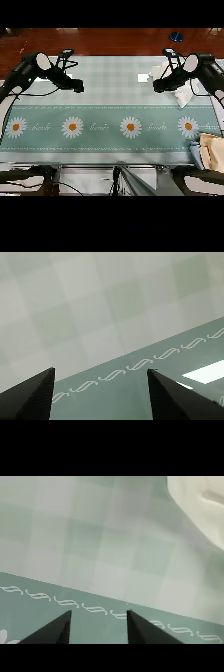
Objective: Fold the shirts.
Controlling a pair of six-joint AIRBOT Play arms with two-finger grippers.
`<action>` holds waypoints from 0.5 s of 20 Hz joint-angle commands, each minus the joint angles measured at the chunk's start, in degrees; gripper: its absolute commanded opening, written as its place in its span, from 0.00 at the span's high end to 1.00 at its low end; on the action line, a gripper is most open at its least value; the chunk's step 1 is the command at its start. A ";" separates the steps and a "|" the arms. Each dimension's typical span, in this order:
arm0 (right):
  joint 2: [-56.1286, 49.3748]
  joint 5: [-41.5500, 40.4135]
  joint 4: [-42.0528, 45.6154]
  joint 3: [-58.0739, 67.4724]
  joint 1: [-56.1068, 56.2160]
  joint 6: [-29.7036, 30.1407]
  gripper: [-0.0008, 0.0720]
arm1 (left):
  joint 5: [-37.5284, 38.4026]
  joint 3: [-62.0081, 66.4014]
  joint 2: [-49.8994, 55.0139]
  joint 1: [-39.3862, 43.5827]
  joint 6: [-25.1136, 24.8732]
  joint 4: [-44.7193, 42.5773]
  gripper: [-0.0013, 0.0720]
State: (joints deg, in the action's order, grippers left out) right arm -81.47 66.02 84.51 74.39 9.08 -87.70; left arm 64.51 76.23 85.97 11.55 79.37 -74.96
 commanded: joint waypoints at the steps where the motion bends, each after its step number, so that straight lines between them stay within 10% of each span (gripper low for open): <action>1: 0.04 -2.16 0.02 0.00 0.02 0.02 0.40 | 0.00 0.00 0.02 0.02 0.00 0.04 0.08; 6: 0.04 -9.05 5.92 1.86 0.02 4.37 0.34 | 0.02 0.15 0.02 -0.15 -0.02 -0.02 0.07; 10: 0.02 -16.55 30.36 7.43 -0.50 -2.84 0.18 | 2.21 2.75 -0.09 -1.42 0.00 -0.02 0.00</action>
State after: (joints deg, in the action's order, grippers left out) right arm -81.47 55.72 98.19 78.76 8.95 -85.91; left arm 65.23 77.43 85.97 10.79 79.40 -74.94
